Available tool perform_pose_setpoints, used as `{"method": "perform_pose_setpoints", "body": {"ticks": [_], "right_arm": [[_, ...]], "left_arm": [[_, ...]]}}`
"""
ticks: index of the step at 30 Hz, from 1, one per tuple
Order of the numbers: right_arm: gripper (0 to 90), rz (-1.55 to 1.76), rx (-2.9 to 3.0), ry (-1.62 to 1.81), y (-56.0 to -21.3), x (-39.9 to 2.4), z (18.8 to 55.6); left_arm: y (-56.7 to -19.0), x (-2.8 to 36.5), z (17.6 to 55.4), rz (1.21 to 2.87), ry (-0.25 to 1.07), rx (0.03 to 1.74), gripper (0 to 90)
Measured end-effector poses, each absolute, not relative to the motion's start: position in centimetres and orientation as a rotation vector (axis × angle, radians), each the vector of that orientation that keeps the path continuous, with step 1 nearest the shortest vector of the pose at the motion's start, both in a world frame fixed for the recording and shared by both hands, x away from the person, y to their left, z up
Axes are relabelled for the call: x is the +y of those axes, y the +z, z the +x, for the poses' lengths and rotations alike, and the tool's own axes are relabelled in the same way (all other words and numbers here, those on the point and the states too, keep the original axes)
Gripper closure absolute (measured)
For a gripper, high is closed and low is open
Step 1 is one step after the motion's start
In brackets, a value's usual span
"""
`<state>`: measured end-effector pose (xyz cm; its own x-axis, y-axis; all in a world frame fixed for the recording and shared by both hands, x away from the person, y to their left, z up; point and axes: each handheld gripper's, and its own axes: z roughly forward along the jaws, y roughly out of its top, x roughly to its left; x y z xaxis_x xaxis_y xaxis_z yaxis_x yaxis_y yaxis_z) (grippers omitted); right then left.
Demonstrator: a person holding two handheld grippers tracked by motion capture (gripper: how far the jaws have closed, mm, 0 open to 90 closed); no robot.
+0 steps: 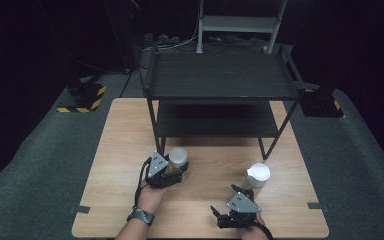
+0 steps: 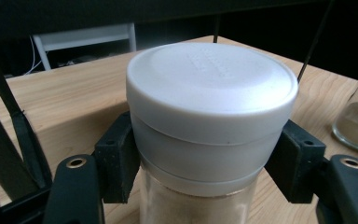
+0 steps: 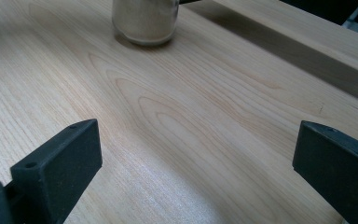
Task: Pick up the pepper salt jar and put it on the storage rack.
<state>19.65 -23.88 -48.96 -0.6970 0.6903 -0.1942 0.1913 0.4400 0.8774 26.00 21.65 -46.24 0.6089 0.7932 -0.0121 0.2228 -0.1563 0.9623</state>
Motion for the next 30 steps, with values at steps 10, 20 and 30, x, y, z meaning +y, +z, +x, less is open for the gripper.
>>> {"method": "perform_pose_setpoints", "body": {"ticks": [10, 20, 30], "right_arm": [[0.4, 0.745, 2.152, 1.221, -49.0, -23.9, 19.6], [0.4, 0.742, 2.151, 1.215, -49.0, -23.9, 19.6], [0.4, 0.745, 2.15, 1.22, -49.0, -23.9, 19.6]], "left_arm": [[-45.3, 21.9, 25.0, 1.676, 0.626, 0.828, 34.6], [-43.7, 22.3, 23.9, 1.648, 0.637, 0.802, 34.6], [-42.0, 22.0, 23.2, 1.635, 0.659, 0.777, 34.6]]}}
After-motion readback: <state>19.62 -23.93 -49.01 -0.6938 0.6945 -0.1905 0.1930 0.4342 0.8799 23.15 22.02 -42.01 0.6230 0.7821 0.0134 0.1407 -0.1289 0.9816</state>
